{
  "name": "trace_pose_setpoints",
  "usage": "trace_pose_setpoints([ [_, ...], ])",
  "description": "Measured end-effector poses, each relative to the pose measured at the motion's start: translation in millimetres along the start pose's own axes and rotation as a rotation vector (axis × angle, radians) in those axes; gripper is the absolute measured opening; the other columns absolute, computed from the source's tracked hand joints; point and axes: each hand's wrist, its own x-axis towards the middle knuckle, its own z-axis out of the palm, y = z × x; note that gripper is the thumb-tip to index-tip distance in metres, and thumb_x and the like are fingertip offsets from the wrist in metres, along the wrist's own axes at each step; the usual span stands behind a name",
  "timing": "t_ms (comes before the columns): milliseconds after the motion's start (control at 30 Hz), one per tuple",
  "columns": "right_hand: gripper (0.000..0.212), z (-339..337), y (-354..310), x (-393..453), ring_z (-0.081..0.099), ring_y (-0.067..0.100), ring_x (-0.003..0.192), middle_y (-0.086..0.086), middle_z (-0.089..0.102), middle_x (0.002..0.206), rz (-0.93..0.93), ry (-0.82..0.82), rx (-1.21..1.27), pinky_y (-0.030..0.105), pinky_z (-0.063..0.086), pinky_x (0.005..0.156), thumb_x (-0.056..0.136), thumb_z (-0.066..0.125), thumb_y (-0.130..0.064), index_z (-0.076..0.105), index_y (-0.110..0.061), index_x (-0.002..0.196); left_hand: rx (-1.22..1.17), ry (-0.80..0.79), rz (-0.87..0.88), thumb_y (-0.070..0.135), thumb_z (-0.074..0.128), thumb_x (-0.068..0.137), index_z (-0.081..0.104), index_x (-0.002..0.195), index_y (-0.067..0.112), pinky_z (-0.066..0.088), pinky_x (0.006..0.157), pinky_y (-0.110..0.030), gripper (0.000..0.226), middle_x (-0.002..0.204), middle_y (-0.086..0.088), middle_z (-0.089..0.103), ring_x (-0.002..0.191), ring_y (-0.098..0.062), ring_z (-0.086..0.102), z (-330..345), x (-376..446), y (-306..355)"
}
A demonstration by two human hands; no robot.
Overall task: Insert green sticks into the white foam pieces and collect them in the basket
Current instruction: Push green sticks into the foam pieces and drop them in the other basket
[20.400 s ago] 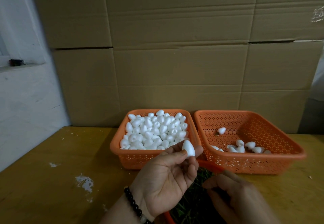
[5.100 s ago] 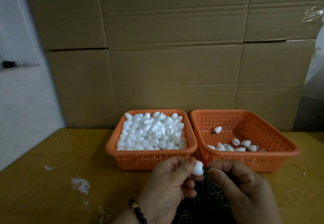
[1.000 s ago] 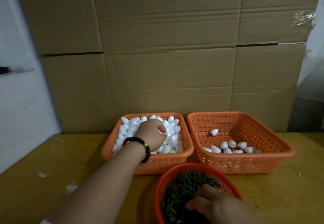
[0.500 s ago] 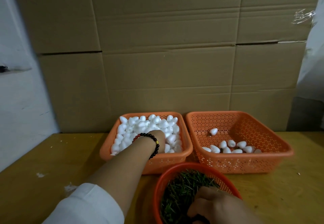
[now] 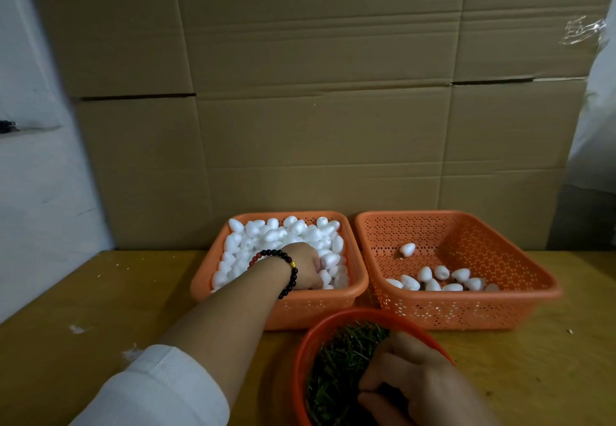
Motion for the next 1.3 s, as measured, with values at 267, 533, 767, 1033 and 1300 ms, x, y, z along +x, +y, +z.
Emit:
trace_pose_setpoints([
  [267,0.017,-8,30,-21,0.060,-0.003,0.064,-0.018,0.062,0.072,0.291,0.306,0.106,0.010,0.045,0.059,0.067,0.073,-0.030,0.059,-0.035,0.076,-0.085,0.172,0.018,0.019,0.061,0.081,0.073,0.071,0.011,0.044,0.057,-0.022,0.017,0.066,-0.001,0.068,0.066,-0.011,0.059,-7,-5,-5],
  [533,0.036,-10,27,-23,0.061,0.000,0.058,-0.019,0.064,0.066,0.357,0.253,0.147,0.006,0.042,0.054,0.069,0.081,-0.015,0.060,-0.041,0.081,-0.730,0.436,0.122,0.021,0.072,0.081,0.067,0.088,0.018,0.054,0.065,-0.025,0.009,0.083,0.002,0.071,0.076,-0.008,0.067,2,-39,-22],
  [767,0.038,-8,26,-25,0.060,0.004,0.053,-0.015,0.062,0.059,0.374,0.314,0.188,0.008,0.043,0.053,0.067,0.082,-0.009,0.062,-0.041,0.077,-1.686,0.372,0.244,0.003,0.073,0.073,0.066,0.094,0.005,0.057,0.067,-0.030,0.023,0.080,-0.011,0.071,0.076,-0.022,0.070,28,-99,0],
  [1033,0.037,-10,22,-25,0.056,0.004,0.049,-0.014,0.060,0.056,0.404,0.348,0.243,0.008,0.040,0.050,0.067,0.081,-0.008,0.062,-0.039,0.075,-2.055,0.075,0.308,-0.004,0.075,0.066,0.073,0.086,0.005,0.055,0.057,-0.026,0.022,0.083,-0.015,0.067,0.071,-0.019,0.066,45,-131,21],
  [1300,0.035,-11,20,-24,0.058,0.003,0.053,-0.014,0.062,0.058,0.423,0.356,0.289,0.007,0.041,0.050,0.070,0.080,-0.009,0.063,-0.038,0.076,-2.085,-0.012,0.327,-0.006,0.072,0.059,0.075,0.079,0.013,0.052,0.056,-0.024,0.027,0.086,-0.011,0.067,0.069,-0.017,0.061,50,-129,21],
])
